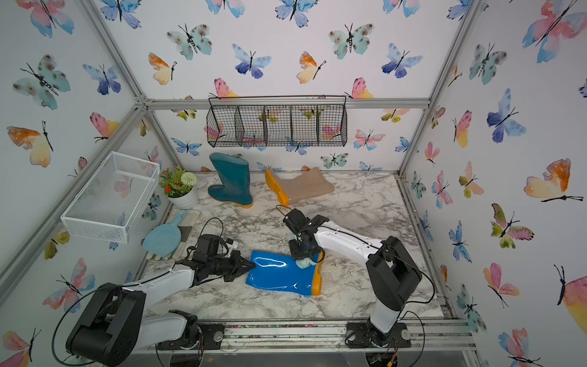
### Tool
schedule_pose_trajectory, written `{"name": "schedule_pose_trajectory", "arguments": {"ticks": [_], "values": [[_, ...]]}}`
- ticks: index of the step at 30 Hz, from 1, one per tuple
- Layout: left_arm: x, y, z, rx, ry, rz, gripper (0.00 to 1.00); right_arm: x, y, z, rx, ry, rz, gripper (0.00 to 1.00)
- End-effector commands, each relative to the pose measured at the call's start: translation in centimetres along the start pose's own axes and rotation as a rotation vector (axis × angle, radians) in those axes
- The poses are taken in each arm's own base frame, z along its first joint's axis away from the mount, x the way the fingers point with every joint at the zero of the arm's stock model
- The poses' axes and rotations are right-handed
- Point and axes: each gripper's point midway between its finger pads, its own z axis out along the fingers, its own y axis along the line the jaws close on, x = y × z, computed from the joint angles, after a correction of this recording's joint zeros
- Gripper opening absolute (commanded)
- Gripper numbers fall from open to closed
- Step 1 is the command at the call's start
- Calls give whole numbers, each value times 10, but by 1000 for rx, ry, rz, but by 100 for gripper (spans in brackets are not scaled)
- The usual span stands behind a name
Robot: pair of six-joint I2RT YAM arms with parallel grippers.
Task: Wipe the rubber boots with a cloth
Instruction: Wipe the dirt off the rubber boot.
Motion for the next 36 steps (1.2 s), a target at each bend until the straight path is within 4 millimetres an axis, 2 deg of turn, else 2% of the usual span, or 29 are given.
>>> {"name": "schedule_pose_trajectory", "arguments": {"ticks": [1, 3, 4, 7, 9, 11, 13, 15, 17, 22, 24, 25, 28, 32, 34, 36], "values": [[-12, -9, -3, 19, -60, 34, 0, 24, 19, -8, -50, 43, 28, 2], [-13, -10, -3, 20, -61, 35, 0, 21, 15, -12, -30, 17, 14, 2], [-14, -11, -3, 20, -60, 36, 0, 16, 6, -11, 8, -5, -5, 2], [-16, -15, -2, 23, -52, 41, 0, 2, -39, -4, 82, 23, 23, 2], [-18, -18, -2, 23, -54, 47, 0, -15, -68, -5, 91, 22, 78, 2], [-19, -20, -3, 19, -55, 52, 0, -32, -82, -14, 108, -14, 96, 2], [-19, -20, -4, 14, -55, 55, 0, -41, -78, -22, 101, -37, 99, 2], [-19, -19, -4, 13, -59, 53, 0, -36, -65, -20, 34, -30, 117, 2], [-19, -18, -3, 12, -56, 51, 0, -22, -49, -17, 3, -20, 117, 2], [-20, -16, -1, 10, -55, 47, 0, 33, -5, -13, -54, 48, 93, 2], [-20, -16, 0, 9, -50, 44, 0, 44, -3, -10, -87, 65, 101, 2], [-22, -16, 1, 10, -49, 43, 0, 44, -10, -7, -77, 51, 98, 2], [-26, -18, 5, 12, -39, 39, 0, 24, -48, -3, -53, 30, 138, 2], [-31, -24, 8, 12, -27, 47, 0, -28, -97, -7, -10, -17, 177, 2], [-32, -26, 9, 13, -19, 49, 0, -51, -110, -12, 20, -40, 178, 3], [-32, -28, 9, 8, -12, 53, 0, -65, -111, -18, 25, -47, 179, 2]]}}
